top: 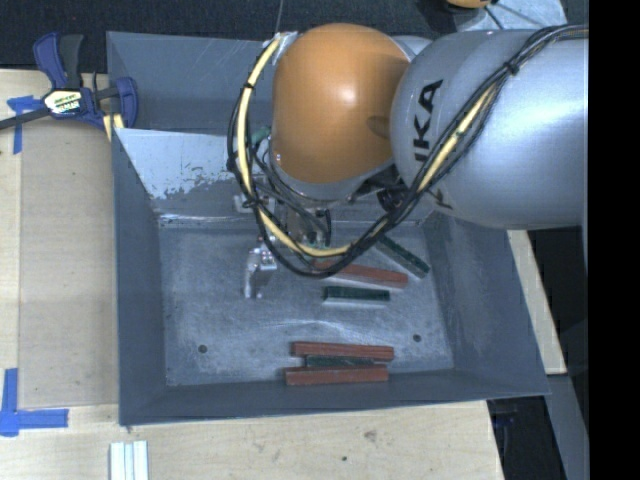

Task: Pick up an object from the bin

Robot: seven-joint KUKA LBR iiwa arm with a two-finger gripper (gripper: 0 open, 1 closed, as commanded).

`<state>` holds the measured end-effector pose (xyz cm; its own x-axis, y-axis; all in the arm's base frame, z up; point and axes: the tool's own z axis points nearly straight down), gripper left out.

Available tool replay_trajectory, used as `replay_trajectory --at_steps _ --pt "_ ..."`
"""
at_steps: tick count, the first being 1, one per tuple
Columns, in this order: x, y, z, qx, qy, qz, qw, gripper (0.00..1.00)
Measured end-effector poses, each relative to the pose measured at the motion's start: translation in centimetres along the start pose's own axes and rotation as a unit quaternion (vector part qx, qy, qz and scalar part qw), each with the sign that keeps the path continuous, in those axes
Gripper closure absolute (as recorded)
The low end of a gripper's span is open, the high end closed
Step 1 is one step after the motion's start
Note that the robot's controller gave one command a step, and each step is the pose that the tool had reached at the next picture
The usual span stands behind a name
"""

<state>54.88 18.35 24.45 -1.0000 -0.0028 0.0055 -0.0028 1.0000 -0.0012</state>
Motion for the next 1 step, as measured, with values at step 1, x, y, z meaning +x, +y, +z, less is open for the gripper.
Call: replay_trajectory --at_steps 1 --pt "-0.16 -0.07 -0.48 -0.001 -0.0042 0.001 1.0 0.0"
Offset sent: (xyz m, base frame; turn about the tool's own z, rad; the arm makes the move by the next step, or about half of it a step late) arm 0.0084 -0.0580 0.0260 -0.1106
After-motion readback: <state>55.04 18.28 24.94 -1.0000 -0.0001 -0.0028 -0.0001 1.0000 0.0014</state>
